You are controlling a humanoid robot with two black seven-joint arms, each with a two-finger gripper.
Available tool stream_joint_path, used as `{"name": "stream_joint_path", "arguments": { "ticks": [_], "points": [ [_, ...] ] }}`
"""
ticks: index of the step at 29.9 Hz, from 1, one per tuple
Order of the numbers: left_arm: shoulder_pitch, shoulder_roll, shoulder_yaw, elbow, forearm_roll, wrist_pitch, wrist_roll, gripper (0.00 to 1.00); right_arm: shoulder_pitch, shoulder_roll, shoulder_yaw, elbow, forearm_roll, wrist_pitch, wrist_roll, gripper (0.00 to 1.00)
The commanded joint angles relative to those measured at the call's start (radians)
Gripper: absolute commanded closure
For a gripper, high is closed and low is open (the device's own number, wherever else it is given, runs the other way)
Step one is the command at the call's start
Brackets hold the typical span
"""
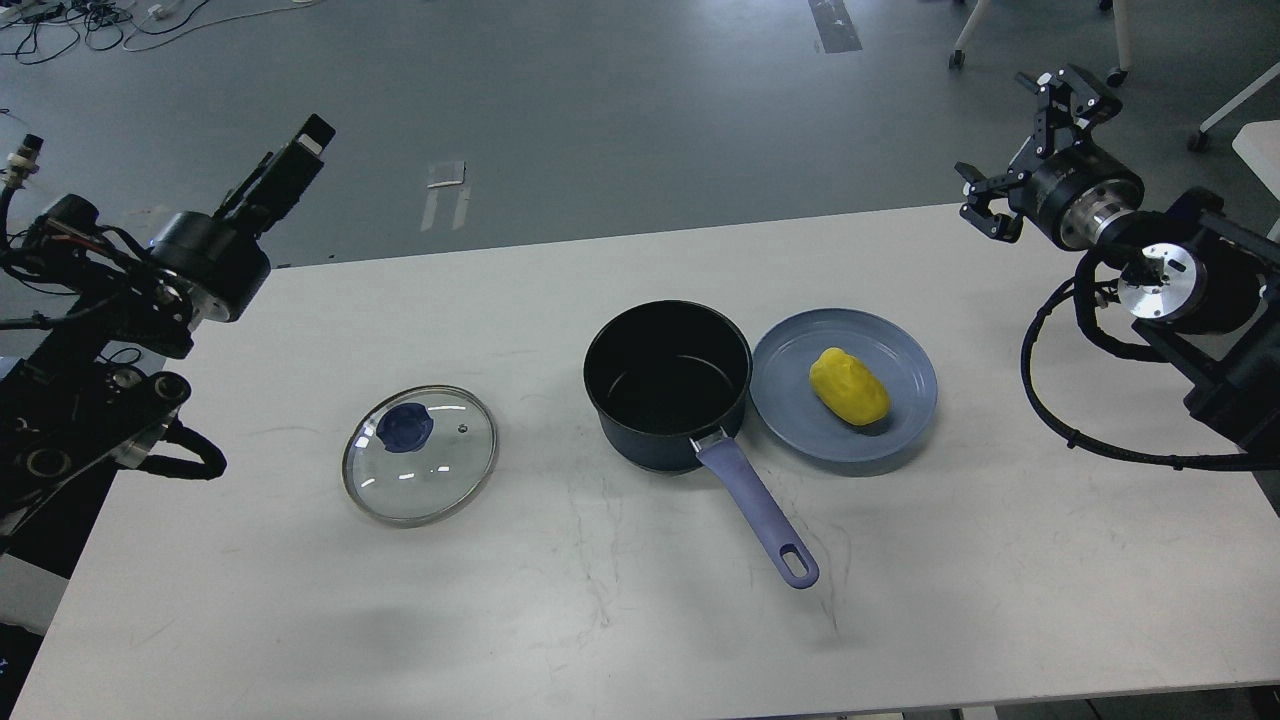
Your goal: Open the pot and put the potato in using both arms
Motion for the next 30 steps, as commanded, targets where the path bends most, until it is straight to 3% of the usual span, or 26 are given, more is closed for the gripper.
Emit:
{"name": "stream_joint_path", "arguments": {
  "ticks": [1, 2, 3, 4, 5, 6, 9, 10, 18, 22, 26, 30],
  "points": [
    [-0.006, -0.041, -0.106, 0.041, -0.232, -0.257, 0.0, 0.02, 0.035, -0.007, -0.039, 0.001, -0.006, 0.004, 0.0, 0.0],
    [-0.006, -0.05, -0.127, 0.048, -0.272, -0.292, 0.0, 0.02, 0.04, -0.01, -0.048, 0.003, -0.006, 0.004, 0.0, 0.0],
    [-0.004, -0.07, -0.172, 0.061, -0.354, -0.345, 0.045, 0.02, 0.048, -0.013, -0.065, 0.006, -0.006, 0.006, 0.001, 0.0],
    [-0.002, -0.087, -0.215, 0.07, -0.433, -0.387, 0.141, 0.02, 0.054, -0.015, -0.079, 0.009, -0.006, 0.006, 0.0, 0.0],
    [-0.002, -0.096, -0.235, 0.073, -0.47, -0.404, 0.192, 0.02, 0.057, -0.015, -0.085, 0.01, -0.006, 0.007, 0.001, 0.0],
    [-0.001, -0.113, -0.274, 0.076, -0.537, -0.43, 0.29, 0.02, 0.065, -0.015, -0.097, 0.013, -0.008, 0.01, 0.001, 0.0],
    [0.008, -0.149, -0.334, 0.078, -0.619, -0.458, 0.421, 0.02, 0.083, -0.015, -0.125, 0.017, -0.051, 0.012, 0.001, 0.0],
    [0.011, -0.165, -0.35, 0.078, -0.642, -0.47, 0.441, 0.02, 0.094, -0.015, -0.14, 0.02, -0.103, 0.012, 0.003, 0.0],
    [0.051, -0.194, -0.402, 0.076, -0.686, -0.561, 0.45, 0.02, 0.15, -0.019, -0.169, 0.059, -0.52, 0.012, 0.026, 0.0],
    [0.059, -0.194, -0.404, 0.076, -0.686, -0.561, 0.443, 0.02, 0.173, -0.042, -0.218, 0.07, -0.715, 0.012, 0.05, 0.0],
    [0.062, -0.188, -0.404, 0.076, -0.685, -0.559, 0.436, 0.02, 0.245, -0.076, -0.44, 0.096, -1.018, 0.01, 0.099, 0.0],
    [0.063, -0.182, -0.402, 0.076, -0.68, -0.561, 0.427, 0.02, 0.29, -0.09, -0.62, 0.104, -1.173, 0.009, 0.147, 0.0]
  ]
}}
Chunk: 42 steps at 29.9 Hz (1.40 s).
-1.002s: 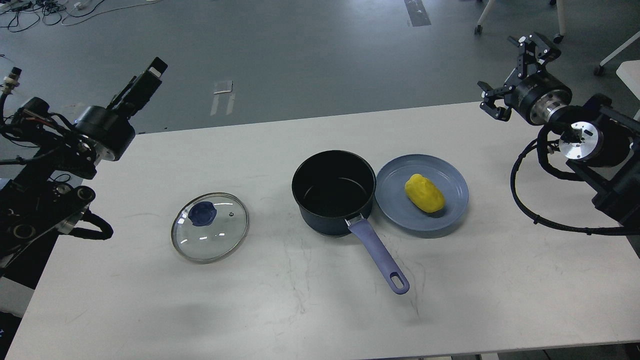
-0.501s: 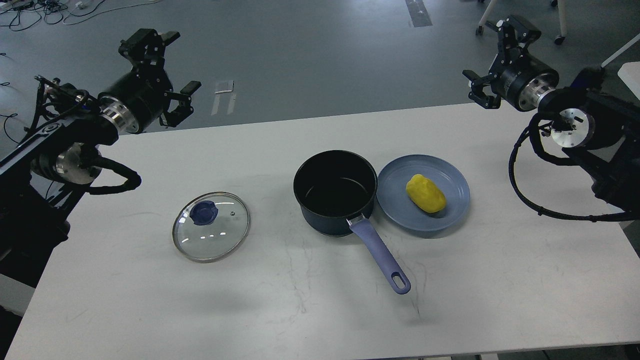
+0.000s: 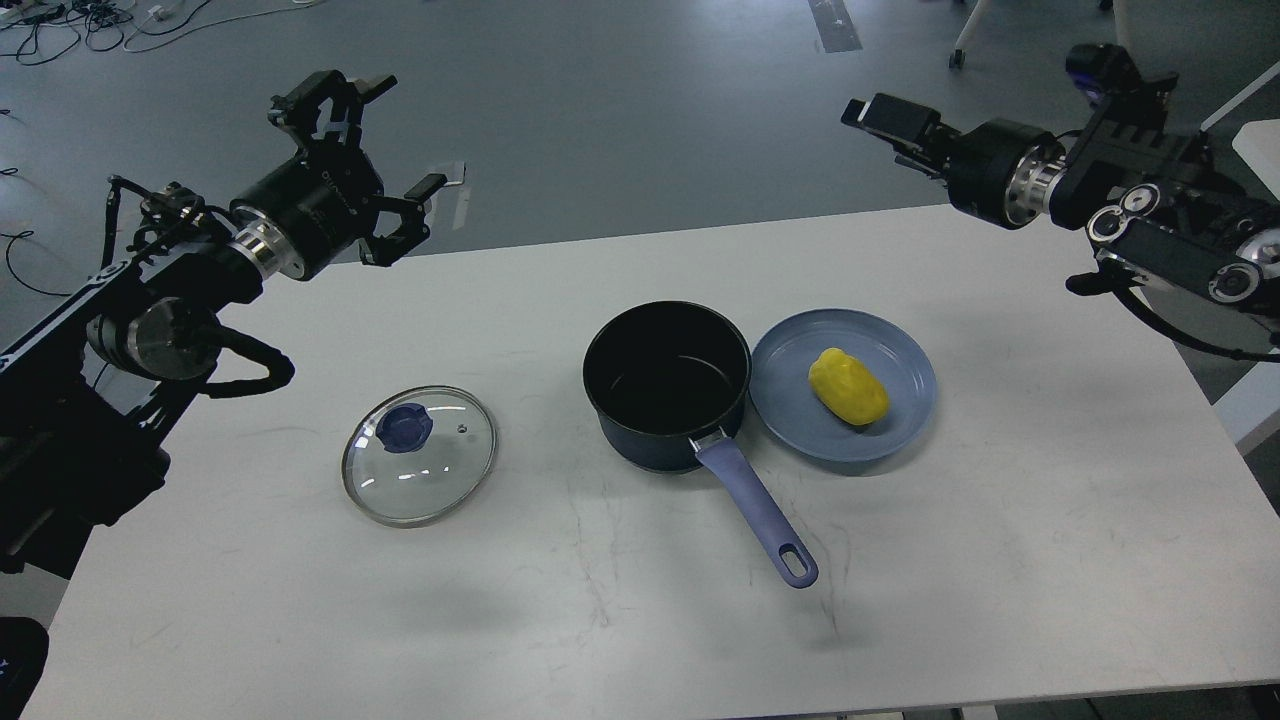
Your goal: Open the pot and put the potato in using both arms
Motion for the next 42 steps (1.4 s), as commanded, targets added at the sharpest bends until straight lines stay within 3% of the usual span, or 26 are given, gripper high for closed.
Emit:
{"name": "stream_joint_path", "arguments": {
  "ticks": [1, 8, 12, 16, 32, 35, 37, 40, 42],
  "points": [
    [0.003, 0.004, 0.002, 0.0, 0.006, -0.001, -0.01, 0.02, 0.033, -0.012, -0.15, 0.005, -0.128, -0.003, 0.044, 0.0],
    [0.017, 0.004, 0.003, 0.002, 0.015, 0.007, -0.033, 0.02, 0.024, -0.024, -0.303, 0.02, -0.317, -0.017, 0.093, 0.08],
    [0.023, 0.0, 0.005, 0.002, 0.015, 0.01, -0.034, 0.02, 0.015, -0.013, -0.329, 0.022, -0.328, -0.028, 0.093, 0.08],
    [0.023, 0.0, 0.003, 0.002, 0.015, 0.013, -0.062, 0.02, 0.007, -0.001, -0.355, 0.022, -0.329, -0.03, 0.093, 0.08],
    [0.021, 0.023, 0.003, 0.002, 0.019, 0.012, -0.066, 0.02, -0.04, 0.105, -0.421, 0.017, -0.329, -0.059, 0.093, 0.08],
    [0.021, 0.03, 0.003, 0.002, 0.019, 0.012, -0.066, 0.02, -0.051, 0.105, -0.426, 0.011, -0.329, -0.059, 0.093, 0.17],
    [0.021, 0.038, 0.003, 0.002, 0.019, 0.012, -0.066, 0.02, -0.063, 0.105, -0.426, 0.008, -0.331, -0.06, 0.093, 0.35],
    [0.021, 0.041, 0.003, 0.002, 0.019, 0.012, -0.066, 0.02, -0.065, 0.112, -0.434, -0.005, -0.337, -0.06, 0.093, 0.46],
    [0.021, 0.041, 0.003, 0.002, 0.019, 0.012, -0.066, 0.02, -0.056, 0.122, -0.458, -0.018, -0.355, -0.068, 0.093, 0.64]
  ]
}}
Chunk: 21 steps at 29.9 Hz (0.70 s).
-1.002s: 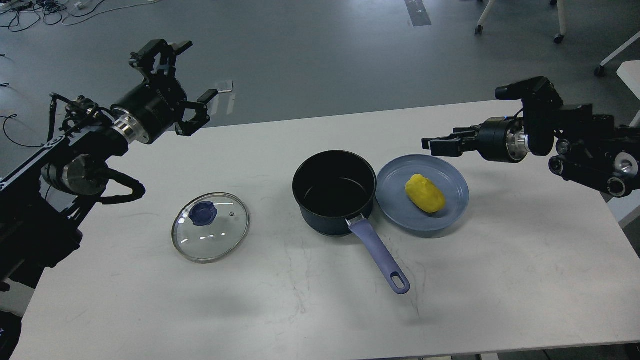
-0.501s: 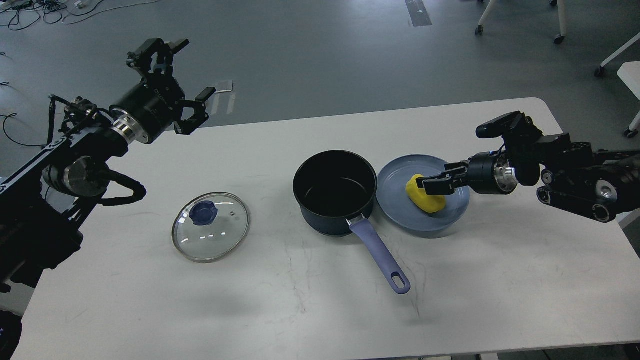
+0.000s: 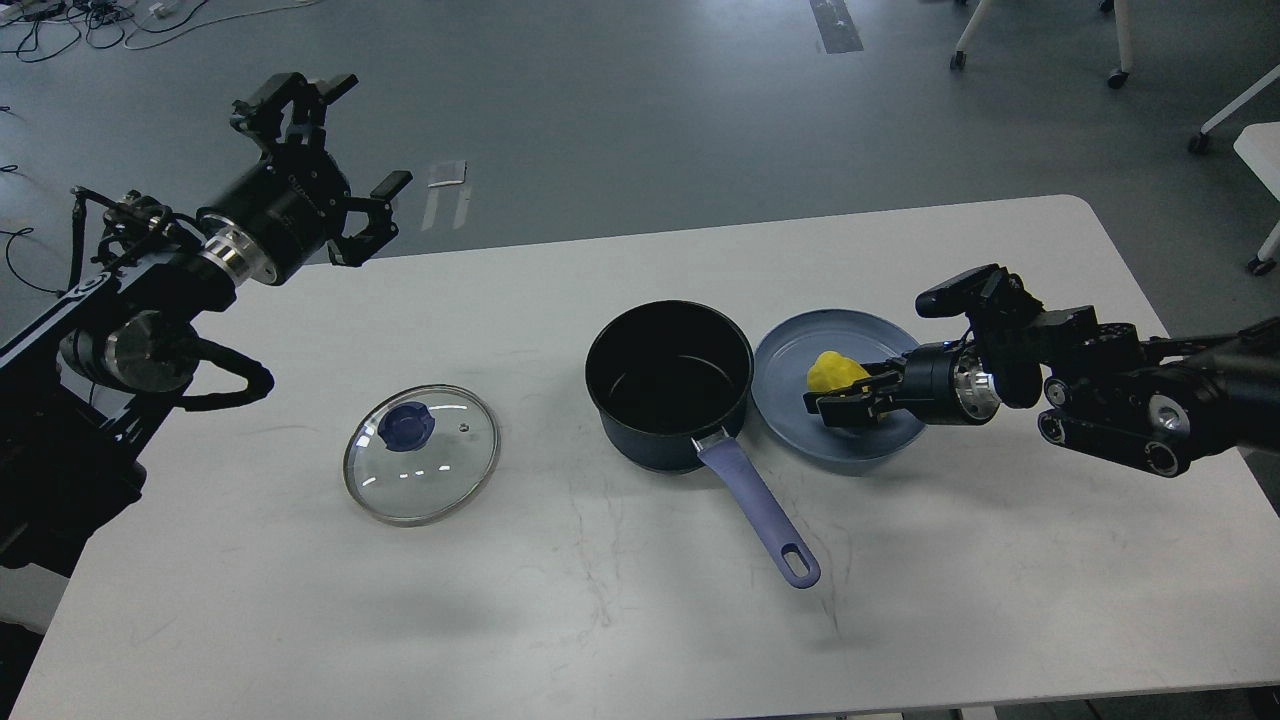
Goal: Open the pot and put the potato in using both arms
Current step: 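Reach the right gripper down to the yellow potato on the plate, then grasp the potato with the right gripper and lift it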
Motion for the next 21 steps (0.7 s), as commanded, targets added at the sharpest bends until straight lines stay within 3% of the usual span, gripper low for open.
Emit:
{"name": "stream_joint_path", "arguments": {
  "ticks": [1, 6, 15, 21],
  "points": [
    [0.0, 0.001, 0.0, 0.0, 0.0, 0.0, 0.0, 0.02, 0.009, 0.01, -0.025, -0.021, -0.021, -0.014, 0.0, 0.67],
    [0.0, 0.007, 0.0, 0.0, 0.0, 0.001, 0.0, 0.02, 0.02, 0.012, -0.02, -0.03, -0.023, -0.053, 0.0, 0.75],
    [-0.002, 0.013, -0.001, 0.0, 0.008, 0.0, 0.0, 0.02, 0.176, -0.017, -0.012, -0.023, -0.018, -0.115, 0.002, 0.76],
    [-0.003, 0.013, -0.001, 0.0, 0.008, 0.0, 0.0, 0.02, 0.298, 0.108, -0.012, -0.027, -0.005, -0.132, 0.002, 0.76]
  ]
}}
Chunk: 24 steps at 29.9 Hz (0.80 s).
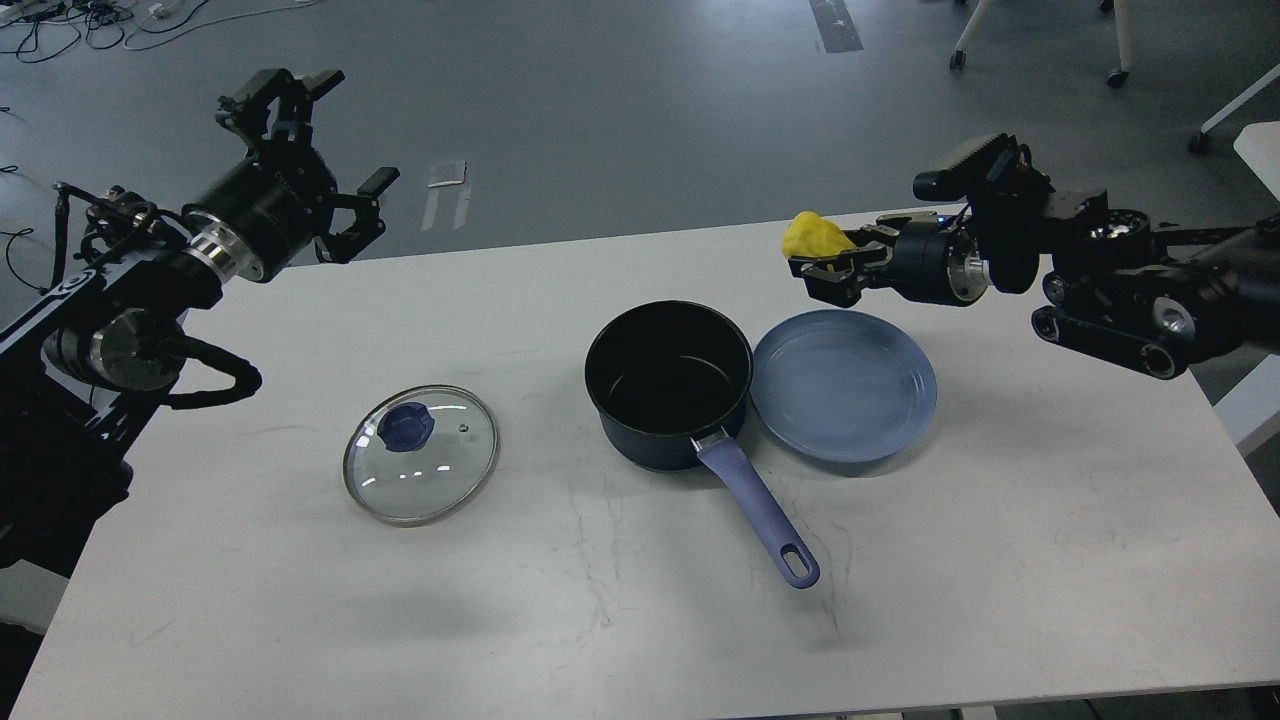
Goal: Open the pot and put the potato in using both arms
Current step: 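Grasp the potato with the right gripper and lift it, then carry the potato over the saucepan and release it inside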
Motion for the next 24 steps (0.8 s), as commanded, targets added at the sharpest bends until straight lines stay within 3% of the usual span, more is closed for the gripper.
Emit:
{"name": "stream_joint_path", "arguments": {
  "ticks": [1, 6, 11, 14, 15, 16, 18, 24],
  "points": [
    [0.0, 0.0, 0.0, 0.0, 0.0, 0.0, 0.0, 0.02, 0.049, 0.087, 0.0, -0.008, 0.006, 0.001, 0.0, 0.76],
    [-0.001, 0.001, -0.001, 0.0, 0.0, 0.0, 0.0, 0.02, 0.008, 0.219, -0.019, -0.042, 0.006, -0.001, 0.0, 0.76],
    [0.0, 0.017, 0.0, 0.0, 0.0, -0.002, 0.0, 0.02, -0.053, 0.264, -0.023, -0.08, 0.006, 0.002, 0.0, 0.75],
    [-0.001, 0.021, -0.001, 0.0, 0.0, -0.003, 0.0, 0.02, -0.069, 0.262, -0.022, -0.074, 0.008, -0.001, 0.0, 0.63],
    [-0.001, 0.021, -0.001, -0.001, 0.0, -0.008, 0.0, 0.02, -0.076, 0.262, -0.013, -0.073, 0.008, -0.005, 0.003, 0.46],
    [-0.001, 0.021, -0.001, -0.001, 0.0, -0.011, 0.0, 0.02, -0.082, 0.262, -0.002, -0.069, 0.008, -0.009, 0.009, 0.21],
    [-0.001, 0.021, -0.001, -0.001, 0.0, -0.012, 0.0, 0.02, -0.085, 0.261, 0.01, -0.066, 0.01, -0.018, 0.014, 0.0],
    [0.0, 0.021, 0.0, -0.001, -0.002, -0.009, 0.001, 0.02, -0.073, 0.251, 0.024, -0.059, 0.017, -0.024, 0.012, 0.0]
  ]
}}
